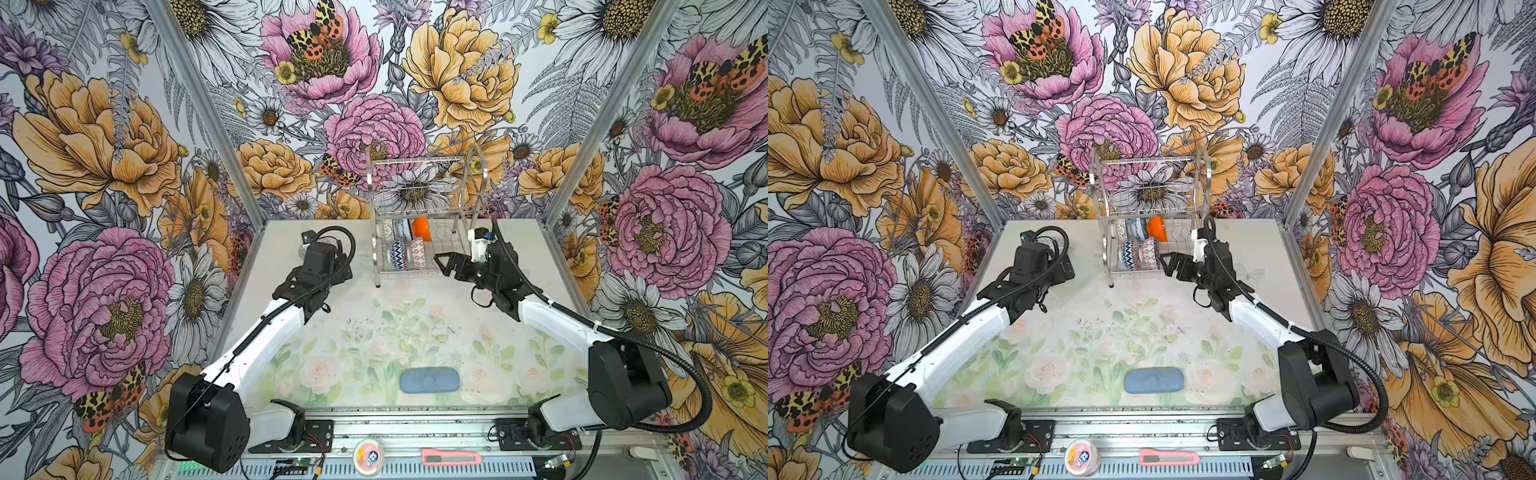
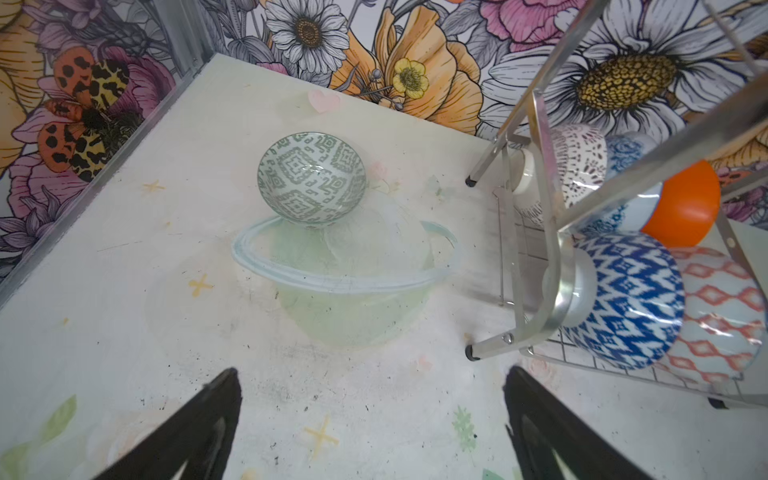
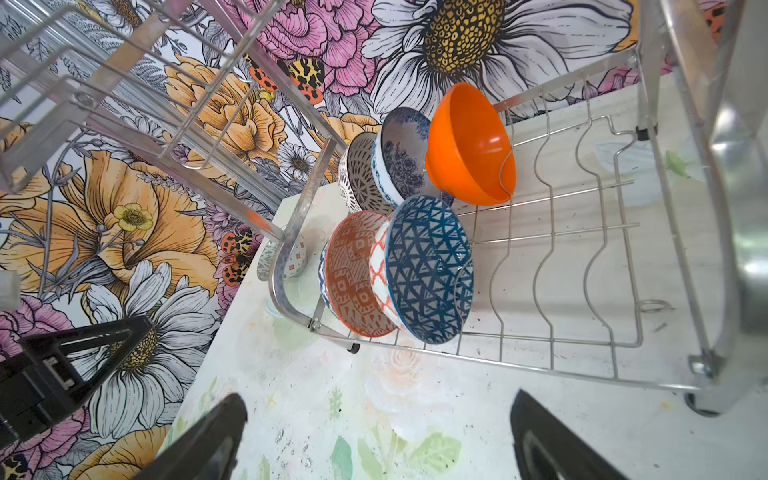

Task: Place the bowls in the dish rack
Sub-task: 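Move the left gripper to the green-patterned bowl while the right withdraws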

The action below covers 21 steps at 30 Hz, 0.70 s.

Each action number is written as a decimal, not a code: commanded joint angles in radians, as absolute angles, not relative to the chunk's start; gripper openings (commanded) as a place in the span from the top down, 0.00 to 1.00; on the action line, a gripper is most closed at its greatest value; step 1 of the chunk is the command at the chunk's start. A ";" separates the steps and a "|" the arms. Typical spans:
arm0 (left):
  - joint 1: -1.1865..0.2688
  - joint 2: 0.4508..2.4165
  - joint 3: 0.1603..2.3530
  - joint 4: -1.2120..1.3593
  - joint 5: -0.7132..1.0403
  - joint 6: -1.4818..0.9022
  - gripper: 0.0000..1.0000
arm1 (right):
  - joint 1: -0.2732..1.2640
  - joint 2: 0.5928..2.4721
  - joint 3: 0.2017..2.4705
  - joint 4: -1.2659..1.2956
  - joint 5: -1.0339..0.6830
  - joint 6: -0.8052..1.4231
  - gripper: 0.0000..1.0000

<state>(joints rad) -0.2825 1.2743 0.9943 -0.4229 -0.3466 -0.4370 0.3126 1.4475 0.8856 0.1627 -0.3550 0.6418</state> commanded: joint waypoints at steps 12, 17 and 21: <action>0.074 1.608 1.106 -0.311 0.033 -0.637 0.01 | 0.344 1.355 0.870 0.165 -0.427 0.536 0.01; 0.100 1.766 1.244 -0.316 0.058 -0.629 0.04 | 0.369 1.305 0.867 0.150 -0.391 0.472 0.00; 0.098 1.889 1.343 -0.318 0.086 -0.618 0.07 | 0.373 1.302 0.861 0.150 -0.374 0.459 0.00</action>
